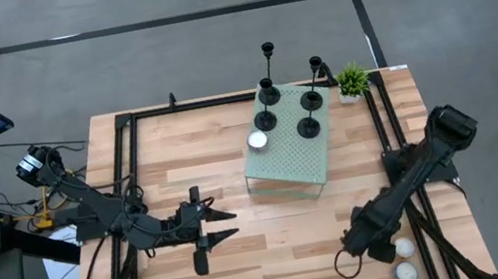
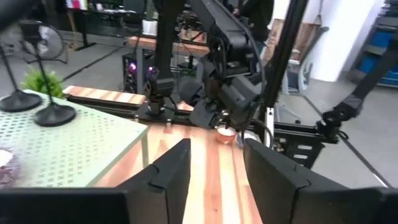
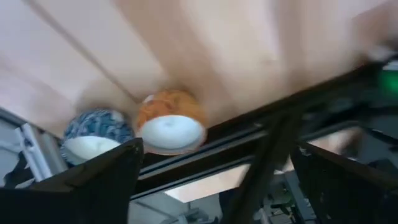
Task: Pick & Place candle stick holders
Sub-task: Put the orange patterned scented candle on the shelf
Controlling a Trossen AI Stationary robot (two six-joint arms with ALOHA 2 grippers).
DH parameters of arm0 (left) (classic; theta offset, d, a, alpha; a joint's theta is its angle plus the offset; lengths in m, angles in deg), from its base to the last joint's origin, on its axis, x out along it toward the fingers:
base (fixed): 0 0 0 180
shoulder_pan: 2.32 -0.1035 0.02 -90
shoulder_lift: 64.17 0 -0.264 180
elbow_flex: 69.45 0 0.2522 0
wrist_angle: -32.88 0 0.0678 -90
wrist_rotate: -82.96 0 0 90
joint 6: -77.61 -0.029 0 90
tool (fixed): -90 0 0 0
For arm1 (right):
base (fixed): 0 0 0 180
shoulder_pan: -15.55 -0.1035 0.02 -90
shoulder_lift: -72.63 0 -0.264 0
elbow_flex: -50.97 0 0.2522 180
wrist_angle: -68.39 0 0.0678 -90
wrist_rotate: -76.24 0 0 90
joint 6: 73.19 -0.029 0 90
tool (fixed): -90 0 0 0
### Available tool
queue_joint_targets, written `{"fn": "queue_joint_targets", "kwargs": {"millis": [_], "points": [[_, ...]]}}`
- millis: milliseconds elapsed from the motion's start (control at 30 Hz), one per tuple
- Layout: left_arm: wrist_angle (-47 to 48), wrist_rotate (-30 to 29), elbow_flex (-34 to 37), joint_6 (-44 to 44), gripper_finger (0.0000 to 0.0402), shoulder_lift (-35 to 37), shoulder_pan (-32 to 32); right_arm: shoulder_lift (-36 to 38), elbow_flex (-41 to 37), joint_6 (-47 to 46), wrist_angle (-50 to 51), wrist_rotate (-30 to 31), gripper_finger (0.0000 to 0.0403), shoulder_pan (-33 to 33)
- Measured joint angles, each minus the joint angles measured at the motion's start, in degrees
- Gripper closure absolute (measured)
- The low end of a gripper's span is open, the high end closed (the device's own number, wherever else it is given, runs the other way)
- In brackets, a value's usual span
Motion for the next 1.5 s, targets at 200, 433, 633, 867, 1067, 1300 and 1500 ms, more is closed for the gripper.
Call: {"fn": "queue_joint_targets", "kwargs": {"millis": [200, 433, 633, 867, 1067, 1300, 1500], "points": [[0.2, 1.6, 0.0, 0.4, 0.0241, 0.0, 0.0, -0.7, -5.1, -2.3, -11.2, -6.2, 0.002, -1.3], [0.2, 1.7, 0.0, 0.4, 0.0242, 0.0, 0.0, -0.5, -10.4, -4.3, -17.0, -9.3, 0.0021, -1.6], [0.2, 1.7, 0.0, 0.4, 0.0241, 0.0, 0.0, -0.6, -14.1, -5.1, -24.5, -10.8, 0.0023, -2.4], [0.2, 1.7, 0.0, 0.4, 0.0248, 0.0, 0.0, -0.7, -16.9, -6.5, -27.8, -12.5, 0.0023, -4.1], [0.2, 1.7, 0.0, 0.4, 0.0253, 0.0, 0.0, -0.6, -18.3, -6.5, -29.1, -12.5, 0.0028, -5.4], [0.2, 1.7, 0.0, 0.4, 0.0254, 0.0, 0.0, -0.7, -19.7, -6.8, -31.9, -12.1, 0.0065, -5.7], [0.2, 1.7, 0.0, 0.4, 0.026, 0.0, 0.0, -0.5, -19.7, -6.4, -32.1, -11.7, 0.0134, -5.7]]}}
